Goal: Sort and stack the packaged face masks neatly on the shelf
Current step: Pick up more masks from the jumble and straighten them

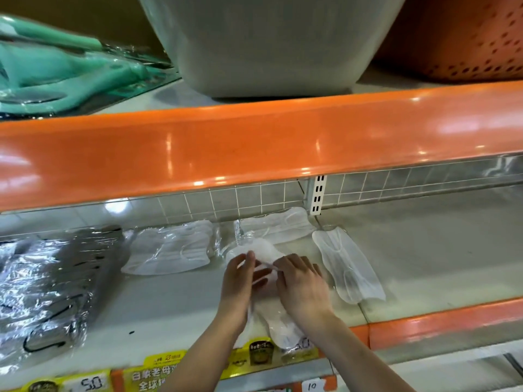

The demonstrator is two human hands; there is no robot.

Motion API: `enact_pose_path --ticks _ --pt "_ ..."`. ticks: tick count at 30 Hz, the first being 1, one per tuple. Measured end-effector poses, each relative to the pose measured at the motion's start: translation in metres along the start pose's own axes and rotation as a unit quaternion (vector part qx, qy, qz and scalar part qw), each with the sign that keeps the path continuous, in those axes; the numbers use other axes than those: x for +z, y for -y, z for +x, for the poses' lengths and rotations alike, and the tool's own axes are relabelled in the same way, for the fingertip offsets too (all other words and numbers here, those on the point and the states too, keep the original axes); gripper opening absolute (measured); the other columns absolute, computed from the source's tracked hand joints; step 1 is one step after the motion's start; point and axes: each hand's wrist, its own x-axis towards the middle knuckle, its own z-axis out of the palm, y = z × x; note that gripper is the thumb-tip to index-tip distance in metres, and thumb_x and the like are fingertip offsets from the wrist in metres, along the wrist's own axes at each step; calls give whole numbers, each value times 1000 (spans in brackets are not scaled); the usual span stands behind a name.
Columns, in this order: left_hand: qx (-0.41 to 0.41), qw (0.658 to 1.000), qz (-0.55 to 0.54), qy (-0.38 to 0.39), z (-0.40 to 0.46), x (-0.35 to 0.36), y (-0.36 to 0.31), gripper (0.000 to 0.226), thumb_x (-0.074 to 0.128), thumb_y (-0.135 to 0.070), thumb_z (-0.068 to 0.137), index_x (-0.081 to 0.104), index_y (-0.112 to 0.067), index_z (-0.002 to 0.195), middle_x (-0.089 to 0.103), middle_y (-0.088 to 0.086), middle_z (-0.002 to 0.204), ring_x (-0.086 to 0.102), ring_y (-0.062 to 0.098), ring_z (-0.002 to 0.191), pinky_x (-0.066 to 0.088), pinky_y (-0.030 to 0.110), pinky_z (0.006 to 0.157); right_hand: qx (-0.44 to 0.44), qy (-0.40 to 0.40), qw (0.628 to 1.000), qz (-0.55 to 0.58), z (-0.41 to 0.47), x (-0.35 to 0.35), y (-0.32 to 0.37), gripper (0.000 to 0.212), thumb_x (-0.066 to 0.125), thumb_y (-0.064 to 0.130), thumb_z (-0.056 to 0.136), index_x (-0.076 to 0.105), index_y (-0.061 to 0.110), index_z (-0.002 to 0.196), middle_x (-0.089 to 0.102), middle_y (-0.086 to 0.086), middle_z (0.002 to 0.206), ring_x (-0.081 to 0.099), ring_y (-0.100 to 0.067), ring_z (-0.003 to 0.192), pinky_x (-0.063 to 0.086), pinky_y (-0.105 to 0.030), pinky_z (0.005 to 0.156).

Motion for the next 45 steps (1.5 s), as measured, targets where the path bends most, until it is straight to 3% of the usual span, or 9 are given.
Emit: enact_pose_path --ticks 10,18,26,30,33,35,37,41,45 --pt "-3 994 -45 -97 8 -58 -27 22 49 3 90 64 -7 77 67 8 68 61 23 70 53 25 52 -98 -51 994 7 0 25 23 36 61 11 63 63 25 96 60 5 97 60 -21 89 48 -32 69" --pt "28 992 -23 -120 13 -111 -36 19 53 -5 93 59 -5 76 67 9 70 61 21 70 51 28 61 -71 15 995 -72 19 36 51 43 87 23 46 67 30 84 61 7 84 61 -16 72 47 -29 58" --pt "48 990 -25 -130 13 -145 -52 13 58 -6 92 62 -4 79 65 7 71 59 21 73 51 29 64 -89 -45 991 -84 36 51 91 39 83 16 45 68 27 79 62 7 81 60 -19 73 45 -31 59" --pt "60 995 -67 -51 8 -149 -61 27 53 -28 94 63 -3 89 68 14 86 65 27 83 57 27 64 -121 -36 991 -47 36 60 117 33 82 19 54 67 19 83 62 2 81 62 -22 71 47 -31 55" --pt "76 995 -47 52 4 -157 -69 68 53 -70 76 62 -11 108 72 6 106 67 18 102 56 26 80 -19 15 991 132 43 53 137 5 60 12 89 60 14 84 60 -3 80 58 -25 69 42 -34 55" --pt "122 990 68 37 4 -165 -73 58 50 -63 80 61 -17 115 67 -5 114 61 12 111 49 17 87 88 44 954 284 46 47 148 22 50 14 96 54 14 74 59 -3 68 56 -21 60 36 -33 53" --pt "148 969 188 -59 9 -175 -73 42 54 -37 91 53 -15 127 58 -6 122 53 14 117 41 13 87 191 59 854 480 49 43 158 19 52 12 94 65 9 81 68 -9 71 64 -20 65 46 -30 52" --pt "70 975 193 -82 22 -200 -57 62 64 -26 90 30 -26 142 53 11 128 52 28 117 45 43 94 347 121 628 686 45 47 172 11 61 8 90 64 8 79 63 -7 73 57 -15 61 49 -24 54" --pt "5 991 121 -57 22 -211 -53 19 65 -6 87 57 -16 100 64 12 89 63 29 86 52 32 65 372 148 591 701 37 57 178 9 61 8 90 63 9 82 65 -7 76 56 -16 63 47 -24 53"
